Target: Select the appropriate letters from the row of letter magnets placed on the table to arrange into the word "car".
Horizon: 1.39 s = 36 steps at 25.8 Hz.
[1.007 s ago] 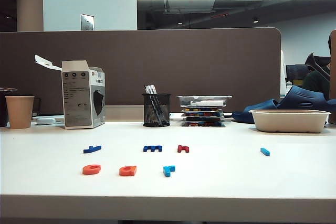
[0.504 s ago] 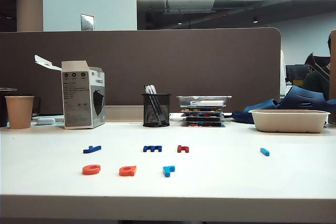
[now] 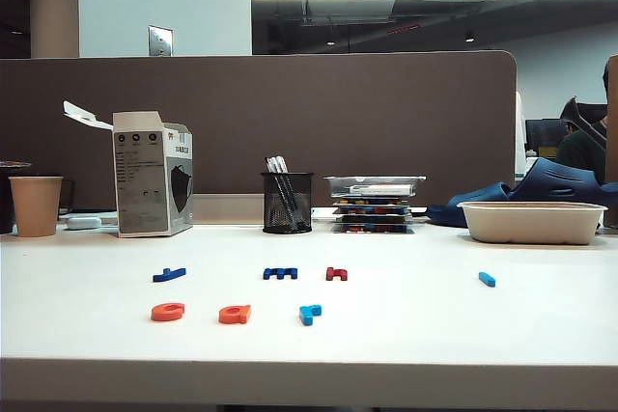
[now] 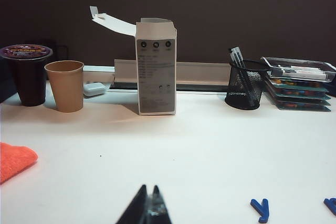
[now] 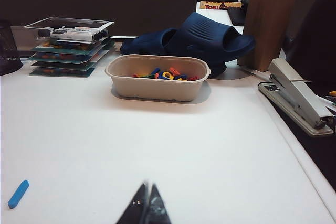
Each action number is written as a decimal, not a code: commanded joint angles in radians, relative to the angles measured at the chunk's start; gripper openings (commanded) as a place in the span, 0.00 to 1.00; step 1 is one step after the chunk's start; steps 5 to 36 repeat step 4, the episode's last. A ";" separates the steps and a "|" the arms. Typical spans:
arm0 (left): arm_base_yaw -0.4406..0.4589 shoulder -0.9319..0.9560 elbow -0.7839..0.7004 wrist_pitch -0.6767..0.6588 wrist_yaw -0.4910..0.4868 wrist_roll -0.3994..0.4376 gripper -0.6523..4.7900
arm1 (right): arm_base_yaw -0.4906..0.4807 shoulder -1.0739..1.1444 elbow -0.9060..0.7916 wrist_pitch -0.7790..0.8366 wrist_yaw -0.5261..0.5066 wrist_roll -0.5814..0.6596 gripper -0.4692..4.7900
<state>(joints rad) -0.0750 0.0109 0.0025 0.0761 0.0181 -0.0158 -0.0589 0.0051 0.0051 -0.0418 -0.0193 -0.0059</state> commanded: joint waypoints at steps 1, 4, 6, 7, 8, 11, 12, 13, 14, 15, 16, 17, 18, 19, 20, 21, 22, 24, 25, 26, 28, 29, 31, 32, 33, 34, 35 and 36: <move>0.002 0.001 0.005 0.007 0.005 0.000 0.11 | 0.001 -0.006 -0.005 0.016 0.005 -0.003 0.09; 0.002 0.001 0.005 0.007 0.005 0.000 0.11 | 0.001 -0.006 -0.005 0.016 0.005 -0.003 0.09; 0.002 0.001 0.005 0.007 0.005 0.000 0.11 | 0.001 -0.006 -0.005 0.016 0.005 -0.003 0.09; 0.002 0.001 0.005 0.007 0.005 0.000 0.11 | 0.001 -0.006 -0.005 0.016 0.005 -0.003 0.09; 0.002 0.001 0.005 0.007 0.005 0.000 0.11 | 0.001 -0.006 -0.005 0.016 0.005 -0.003 0.09; 0.002 0.001 0.005 0.007 0.005 0.000 0.11 | 0.001 -0.006 -0.005 0.016 0.005 -0.003 0.09; 0.002 0.001 0.005 0.007 0.005 0.000 0.11 | 0.001 -0.006 -0.005 0.016 0.005 -0.003 0.09; 0.002 0.001 0.005 0.007 0.005 0.000 0.11 | 0.001 -0.006 -0.005 0.016 0.005 -0.003 0.09; 0.002 0.001 0.005 0.007 0.005 0.000 0.11 | 0.001 -0.006 -0.005 0.016 0.005 -0.003 0.09; 0.002 0.001 0.005 0.007 0.005 0.000 0.11 | 0.001 -0.006 -0.005 0.016 0.005 -0.003 0.09; 0.002 0.001 0.005 0.007 0.005 0.000 0.11 | 0.001 -0.006 -0.005 0.016 0.005 -0.003 0.09; 0.002 0.001 0.005 0.007 0.005 0.000 0.11 | 0.001 -0.006 -0.005 0.016 0.005 -0.003 0.09; 0.002 0.001 0.005 0.007 0.005 0.000 0.11 | 0.001 -0.006 -0.005 0.016 0.005 -0.003 0.09; 0.002 0.001 0.005 0.007 0.005 0.000 0.11 | 0.001 -0.006 -0.005 0.016 0.005 -0.003 0.09; 0.002 0.001 0.005 0.007 0.005 0.000 0.11 | 0.001 -0.006 -0.005 0.016 0.005 -0.003 0.09; 0.002 0.001 0.005 0.007 0.005 0.000 0.11 | 0.001 -0.006 -0.005 0.016 0.005 -0.003 0.09; 0.002 0.001 0.005 0.007 0.005 0.000 0.11 | 0.001 -0.006 -0.005 0.016 0.005 -0.003 0.09; 0.002 0.001 0.005 0.007 0.005 0.000 0.11 | 0.001 -0.006 -0.005 0.016 0.005 -0.003 0.09; 0.002 0.001 0.005 0.007 0.005 0.000 0.11 | 0.001 -0.006 -0.005 0.016 0.005 -0.003 0.09; 0.002 0.001 0.005 0.007 0.005 0.000 0.11 | 0.001 -0.006 -0.005 0.016 0.005 -0.003 0.09; 0.002 0.001 0.005 0.007 0.005 0.000 0.11 | 0.001 -0.006 -0.005 0.016 0.005 -0.003 0.09; 0.002 0.001 0.005 0.007 0.005 0.000 0.11 | 0.001 -0.006 -0.005 0.016 0.005 -0.003 0.09; 0.002 0.001 0.005 0.007 0.005 0.000 0.11 | 0.001 -0.006 -0.005 0.016 0.005 -0.003 0.09; 0.002 0.001 0.005 0.007 0.005 0.000 0.11 | 0.001 -0.006 -0.005 0.016 0.005 -0.003 0.09; 0.002 0.001 0.005 0.007 0.005 0.000 0.11 | 0.001 -0.006 -0.005 0.016 0.005 -0.003 0.09; 0.002 0.001 0.005 0.007 0.005 0.000 0.11 | 0.001 -0.006 -0.005 0.016 0.005 -0.003 0.09; 0.002 0.001 0.005 0.007 0.005 0.000 0.11 | 0.001 -0.006 -0.005 0.016 0.005 -0.003 0.09; 0.002 0.001 0.005 0.007 0.005 0.000 0.11 | 0.001 -0.006 -0.005 0.016 0.005 -0.003 0.09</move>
